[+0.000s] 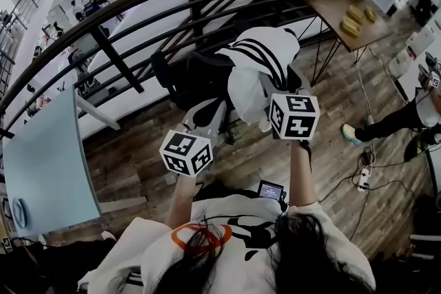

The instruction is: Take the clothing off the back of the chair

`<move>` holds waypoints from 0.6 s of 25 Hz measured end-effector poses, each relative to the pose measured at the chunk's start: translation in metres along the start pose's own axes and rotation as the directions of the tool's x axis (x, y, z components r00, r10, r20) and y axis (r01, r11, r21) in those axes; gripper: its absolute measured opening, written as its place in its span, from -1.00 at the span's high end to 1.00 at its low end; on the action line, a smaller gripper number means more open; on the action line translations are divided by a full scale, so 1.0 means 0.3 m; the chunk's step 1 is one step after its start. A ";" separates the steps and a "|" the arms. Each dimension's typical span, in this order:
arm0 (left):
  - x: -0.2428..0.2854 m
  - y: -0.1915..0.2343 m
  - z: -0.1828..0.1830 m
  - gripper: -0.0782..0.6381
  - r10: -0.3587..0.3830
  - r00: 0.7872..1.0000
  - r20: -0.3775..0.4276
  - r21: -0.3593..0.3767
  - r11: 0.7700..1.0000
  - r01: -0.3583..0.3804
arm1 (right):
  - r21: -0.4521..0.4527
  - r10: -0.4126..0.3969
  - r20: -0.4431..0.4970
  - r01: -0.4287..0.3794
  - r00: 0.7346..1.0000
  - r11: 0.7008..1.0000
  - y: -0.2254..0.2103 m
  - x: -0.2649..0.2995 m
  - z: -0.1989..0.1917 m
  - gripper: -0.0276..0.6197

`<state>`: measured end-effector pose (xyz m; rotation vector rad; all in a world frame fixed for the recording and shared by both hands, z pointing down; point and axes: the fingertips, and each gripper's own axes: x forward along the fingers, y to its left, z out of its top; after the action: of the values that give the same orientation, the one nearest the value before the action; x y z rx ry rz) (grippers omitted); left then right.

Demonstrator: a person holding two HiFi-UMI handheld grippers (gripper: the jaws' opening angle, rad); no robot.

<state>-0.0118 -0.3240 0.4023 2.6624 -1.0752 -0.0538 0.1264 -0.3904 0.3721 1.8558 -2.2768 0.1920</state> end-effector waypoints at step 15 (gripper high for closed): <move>-0.041 -0.007 0.004 0.78 0.023 1.000 -0.002 0.015 1.000 -0.023 | 0.238 0.056 0.001 -0.055 0.998 0.970 0.004 -0.103 0.020 0.36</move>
<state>-0.0194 -0.3143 0.3996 2.6618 -1.1102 -0.0391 0.1308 -0.3621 0.3592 1.8969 -2.3942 0.4983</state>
